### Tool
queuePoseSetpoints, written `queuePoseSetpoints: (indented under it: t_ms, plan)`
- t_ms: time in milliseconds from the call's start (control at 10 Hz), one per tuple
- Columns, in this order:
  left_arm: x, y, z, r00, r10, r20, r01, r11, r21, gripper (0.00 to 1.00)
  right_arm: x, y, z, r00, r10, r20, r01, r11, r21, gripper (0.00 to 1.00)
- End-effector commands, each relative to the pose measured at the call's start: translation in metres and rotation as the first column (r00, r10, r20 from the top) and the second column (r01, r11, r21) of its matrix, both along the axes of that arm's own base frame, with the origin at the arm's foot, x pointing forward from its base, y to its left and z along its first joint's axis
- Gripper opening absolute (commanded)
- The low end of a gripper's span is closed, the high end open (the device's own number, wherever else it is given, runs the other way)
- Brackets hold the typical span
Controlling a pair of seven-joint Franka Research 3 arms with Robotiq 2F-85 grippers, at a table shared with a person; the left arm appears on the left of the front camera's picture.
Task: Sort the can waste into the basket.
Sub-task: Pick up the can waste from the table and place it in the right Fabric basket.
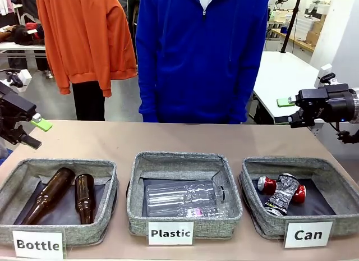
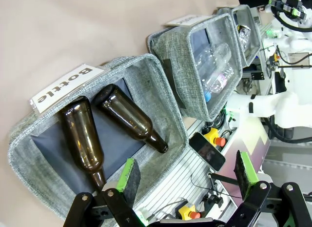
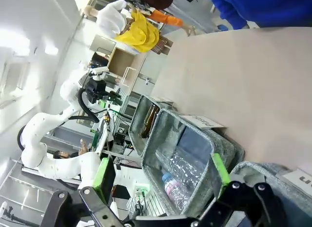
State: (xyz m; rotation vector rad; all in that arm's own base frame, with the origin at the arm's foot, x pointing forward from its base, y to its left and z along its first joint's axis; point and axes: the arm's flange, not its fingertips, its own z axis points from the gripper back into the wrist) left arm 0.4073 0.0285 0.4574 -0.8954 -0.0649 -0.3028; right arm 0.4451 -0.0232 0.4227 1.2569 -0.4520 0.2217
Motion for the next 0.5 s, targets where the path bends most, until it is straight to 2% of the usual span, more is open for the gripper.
queuePoseSetpoints:
  t_ms: [0,400]
  plan:
    - [-0.0022,-0.0014,0.0003,1.000,-0.003,0.002,0.003,1.000,0.009,1.00,-0.0009,-0.0007,0.0029,1.000,0.003,0.006,-0.003,1.000,0.007,1.00]
    - [-0.0022,-0.0014,0.0003,1.000,-0.003,0.002,0.003,1.000,0.009,1.00,-0.0009,-0.0007,0.0029,1.000,0.003,0.006,-0.003,1.000,0.007,1.00]
